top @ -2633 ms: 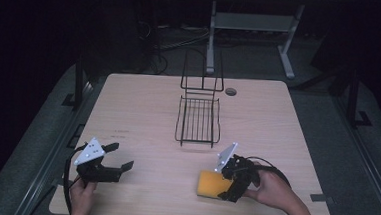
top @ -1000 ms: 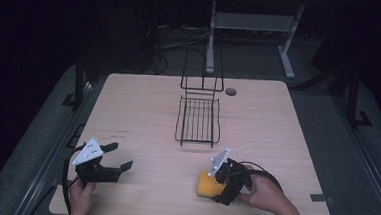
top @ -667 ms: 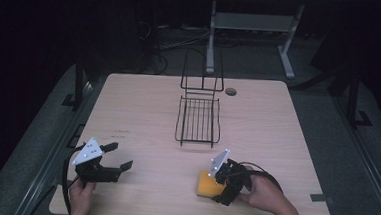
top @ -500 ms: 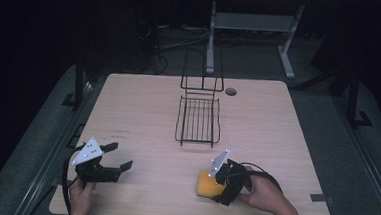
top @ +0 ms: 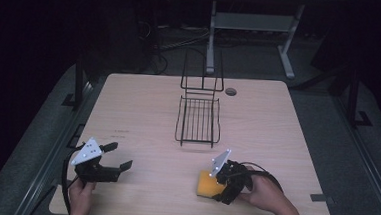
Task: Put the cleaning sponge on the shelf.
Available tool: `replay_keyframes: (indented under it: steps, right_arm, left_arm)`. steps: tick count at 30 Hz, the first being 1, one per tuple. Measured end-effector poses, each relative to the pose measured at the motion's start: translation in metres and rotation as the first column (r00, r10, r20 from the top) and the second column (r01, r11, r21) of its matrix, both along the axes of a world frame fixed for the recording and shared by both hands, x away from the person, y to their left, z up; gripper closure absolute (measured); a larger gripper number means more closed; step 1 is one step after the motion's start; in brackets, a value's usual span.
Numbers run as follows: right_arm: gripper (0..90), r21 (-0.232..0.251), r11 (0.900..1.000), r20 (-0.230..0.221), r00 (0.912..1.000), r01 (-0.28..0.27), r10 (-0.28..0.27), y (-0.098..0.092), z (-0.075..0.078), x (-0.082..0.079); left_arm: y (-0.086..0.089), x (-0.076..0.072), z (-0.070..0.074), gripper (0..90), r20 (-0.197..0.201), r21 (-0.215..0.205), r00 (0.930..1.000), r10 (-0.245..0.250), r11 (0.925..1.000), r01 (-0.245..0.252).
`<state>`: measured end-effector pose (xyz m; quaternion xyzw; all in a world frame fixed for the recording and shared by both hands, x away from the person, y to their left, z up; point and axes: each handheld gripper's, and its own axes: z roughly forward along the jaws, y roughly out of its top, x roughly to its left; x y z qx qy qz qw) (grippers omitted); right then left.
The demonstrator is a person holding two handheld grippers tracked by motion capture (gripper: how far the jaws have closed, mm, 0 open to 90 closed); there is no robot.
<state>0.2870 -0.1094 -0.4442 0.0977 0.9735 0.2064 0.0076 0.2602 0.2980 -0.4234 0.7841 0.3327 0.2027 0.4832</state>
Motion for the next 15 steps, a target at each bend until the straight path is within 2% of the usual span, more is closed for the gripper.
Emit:
replay_keyframes:
  steps: [8,12,15]
  right_arm:
    - [21.5,0.008,1.0,0.006,1.0,-0.002,0.002,-0.002,0.003,0.001]
    - [21.6,0.019,1.0,0.021,0.9998,-0.007,0.007,-0.003,0.012,0.005]
    - [21.7,0.028,1.0,0.016,0.9999,-0.003,0.003,-0.003,0.015,0.006]
  left_arm:
    - [-0.001,0.0,0.0,15.0,-0.002,0.003,1.0,-0.002,1.0,0.002]
    - [-0.001,0.0,0.0,15.0,0.0,0.003,1.0,-0.001,1.0,0.001]
    - [0.0,0.0,0.0,15.0,-0.002,0.003,1.0,-0.002,1.0,0.002]
